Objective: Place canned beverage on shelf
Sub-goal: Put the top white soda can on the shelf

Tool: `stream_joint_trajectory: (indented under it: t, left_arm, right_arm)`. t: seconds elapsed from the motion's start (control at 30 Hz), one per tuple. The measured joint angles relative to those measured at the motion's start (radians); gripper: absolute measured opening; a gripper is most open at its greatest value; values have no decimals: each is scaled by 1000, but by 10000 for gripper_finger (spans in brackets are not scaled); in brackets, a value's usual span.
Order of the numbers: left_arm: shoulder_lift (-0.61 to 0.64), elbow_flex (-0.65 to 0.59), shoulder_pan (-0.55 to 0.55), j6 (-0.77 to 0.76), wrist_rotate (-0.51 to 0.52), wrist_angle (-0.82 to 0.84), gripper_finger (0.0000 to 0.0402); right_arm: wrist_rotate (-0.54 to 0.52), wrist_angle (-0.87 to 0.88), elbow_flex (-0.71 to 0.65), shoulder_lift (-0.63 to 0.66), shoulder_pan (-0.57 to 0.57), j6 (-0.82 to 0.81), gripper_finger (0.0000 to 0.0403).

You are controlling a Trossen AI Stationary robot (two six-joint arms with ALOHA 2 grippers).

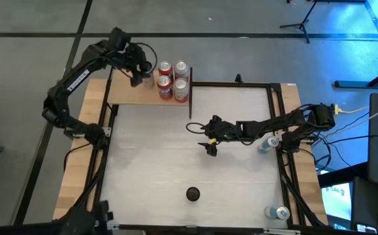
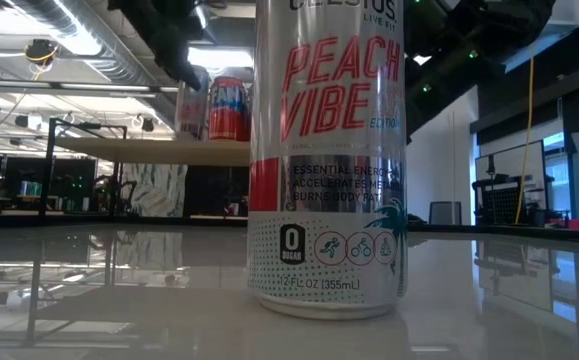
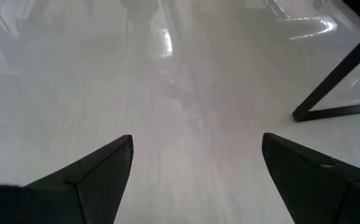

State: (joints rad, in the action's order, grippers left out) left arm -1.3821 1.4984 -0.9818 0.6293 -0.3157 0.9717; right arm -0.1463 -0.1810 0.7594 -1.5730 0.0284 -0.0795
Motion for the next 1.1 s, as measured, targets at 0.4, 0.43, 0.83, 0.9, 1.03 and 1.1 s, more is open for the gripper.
stream_joint_trajectory:
  t: [0.4, 0.43, 0.83, 0.9, 1.03, 1.1]
  left_arm:
    - [-25, 1, -90, 58, -174, -23, 244]
    - [-26, 1, -92, 61, -180, -20, 244]
    - [-77, 4, -91, 49, -179, -35, 258]
    - [-77, 3, -83, 27, -169, -48, 267]
    - [-79, 2, -75, -12, -153, -70, 284]
    - [-79, 2, -75, -15, -140, -70, 293]
  right_arm:
    - [-1, 6, 0, 0, 5, -15, 356]
    - [-1, 6, 0, 0, 5, -18, 356]
    - [-2, 7, 0, 0, 5, -19, 356]
    - [-2, 7, 0, 0, 5, -19, 356]
    - [-3, 6, 0, 0, 5, -19, 356]
    - [-3, 6, 0, 0, 5, -19, 356]
